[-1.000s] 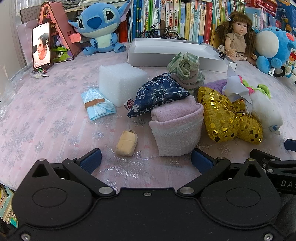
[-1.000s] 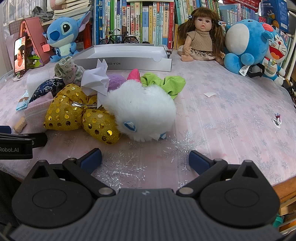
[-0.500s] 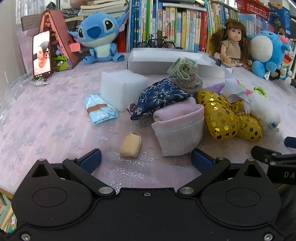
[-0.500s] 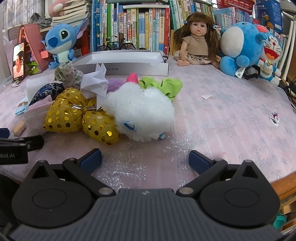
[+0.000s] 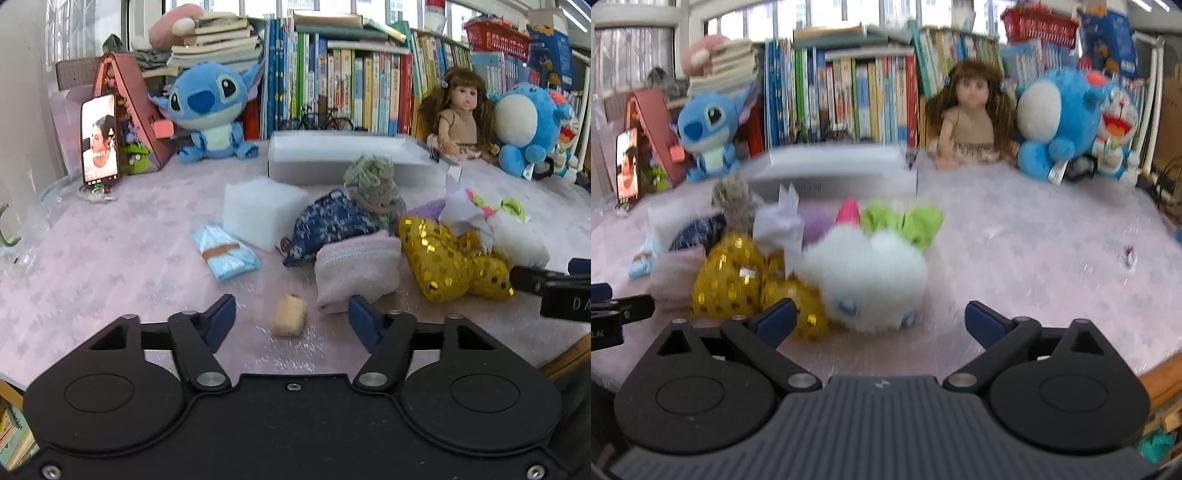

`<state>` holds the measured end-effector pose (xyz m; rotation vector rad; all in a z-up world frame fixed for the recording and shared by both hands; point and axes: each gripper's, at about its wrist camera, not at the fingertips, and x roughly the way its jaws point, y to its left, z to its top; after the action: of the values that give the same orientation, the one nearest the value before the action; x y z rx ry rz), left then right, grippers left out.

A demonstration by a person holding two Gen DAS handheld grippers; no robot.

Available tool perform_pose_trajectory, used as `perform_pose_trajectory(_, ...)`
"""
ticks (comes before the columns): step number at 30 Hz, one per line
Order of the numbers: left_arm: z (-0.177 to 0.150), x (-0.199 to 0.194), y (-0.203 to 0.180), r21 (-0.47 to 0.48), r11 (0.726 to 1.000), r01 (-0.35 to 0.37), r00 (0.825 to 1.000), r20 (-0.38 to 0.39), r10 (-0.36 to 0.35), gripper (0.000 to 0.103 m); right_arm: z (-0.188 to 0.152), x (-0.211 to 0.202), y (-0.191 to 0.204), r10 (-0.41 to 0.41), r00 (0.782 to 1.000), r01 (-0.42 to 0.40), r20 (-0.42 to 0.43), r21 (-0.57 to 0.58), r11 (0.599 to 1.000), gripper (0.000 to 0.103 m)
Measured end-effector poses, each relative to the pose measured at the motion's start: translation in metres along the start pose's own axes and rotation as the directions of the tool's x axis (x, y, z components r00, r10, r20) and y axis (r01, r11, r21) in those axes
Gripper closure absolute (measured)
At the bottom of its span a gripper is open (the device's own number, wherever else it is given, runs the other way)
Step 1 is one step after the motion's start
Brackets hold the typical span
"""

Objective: Organize soft objects
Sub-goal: 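Close the left gripper on the beige sponge piece while the right gripper grasps the white fluffy plush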

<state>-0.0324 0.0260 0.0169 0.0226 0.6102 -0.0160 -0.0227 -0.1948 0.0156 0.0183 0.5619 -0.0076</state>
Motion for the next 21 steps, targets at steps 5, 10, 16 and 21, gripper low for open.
perform_pose_trajectory(5,0.004,-0.004,0.009,-0.024,0.999,0.038,0.999,0.015,-0.038,0.055,0.009,0.0,-0.007,-0.009,0.999,0.008,0.038,0.027,1.0,0.011)
perform_pose_trajectory(10,0.001,-0.005,0.013,-0.028,0.998,0.054,0.999,0.002,-0.054,0.065,0.01,0.002,-0.008,-0.013,0.999,0.012,0.043,0.023,1.0,0.018)
perform_pose_trajectory(16,-0.003,-0.008,0.016,-0.028,0.997,0.068,0.998,-0.009,-0.068,0.072,0.009,0.005,-0.004,0.001,0.999,-0.001,0.045,0.013,1.0,0.023)
perform_pose_trajectory(21,-0.005,-0.008,0.017,-0.025,0.997,0.068,0.998,-0.018,-0.068,0.075,0.01,0.008,0.0,0.01,0.999,-0.01,0.043,0.001,1.0,0.024)
